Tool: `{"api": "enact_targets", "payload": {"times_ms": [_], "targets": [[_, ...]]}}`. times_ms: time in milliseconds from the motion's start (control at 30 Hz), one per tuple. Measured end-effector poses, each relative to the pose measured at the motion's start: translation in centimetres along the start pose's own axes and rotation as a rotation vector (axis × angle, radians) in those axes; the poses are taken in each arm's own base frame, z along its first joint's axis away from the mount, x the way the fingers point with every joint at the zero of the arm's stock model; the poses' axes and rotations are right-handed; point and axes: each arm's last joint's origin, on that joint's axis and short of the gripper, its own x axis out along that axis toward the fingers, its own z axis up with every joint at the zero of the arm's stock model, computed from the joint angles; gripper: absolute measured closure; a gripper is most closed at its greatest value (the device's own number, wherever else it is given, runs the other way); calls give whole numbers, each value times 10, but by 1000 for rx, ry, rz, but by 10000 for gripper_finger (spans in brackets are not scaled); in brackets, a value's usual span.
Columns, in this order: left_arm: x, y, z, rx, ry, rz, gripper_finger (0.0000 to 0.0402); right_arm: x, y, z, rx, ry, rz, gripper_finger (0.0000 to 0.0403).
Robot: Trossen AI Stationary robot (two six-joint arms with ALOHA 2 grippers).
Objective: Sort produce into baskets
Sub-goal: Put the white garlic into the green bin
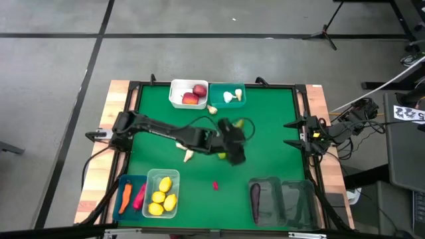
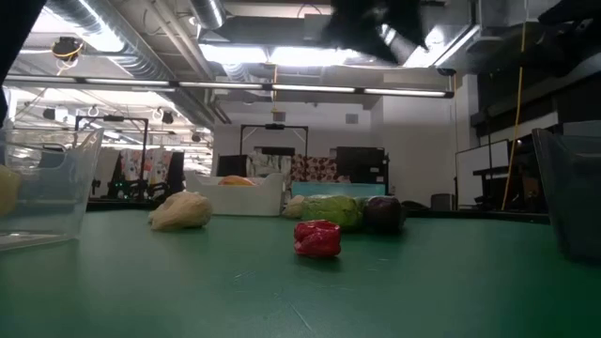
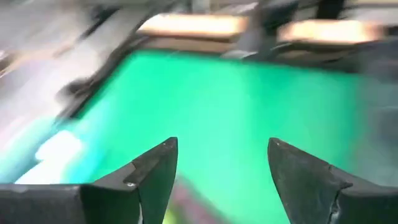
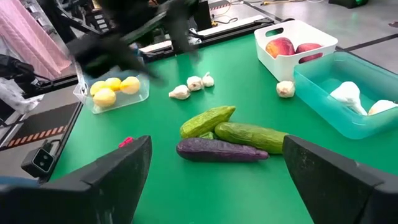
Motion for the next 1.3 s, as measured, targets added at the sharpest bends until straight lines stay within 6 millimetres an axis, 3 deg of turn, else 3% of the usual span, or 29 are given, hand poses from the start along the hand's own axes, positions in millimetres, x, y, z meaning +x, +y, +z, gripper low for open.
{"api": "enact_targets", "payload": {"times_ms": [133,333,533,833,1300], "targets": [[14,43,-9,-81,142,191,158,0,0,0,1,-1,0,42],[68,107,-37,-245,287,269,159,0,0,0,1,-1,0,42],[94,150,-62,-421,387,407,159,0,0,0,0,0,0,42],[112,149,-82,-539,461,402,159,0,0,0,0,0,0,42],[115,150,-96,-558,489,524,159,0,0,0,-1,1,0,42]]}}
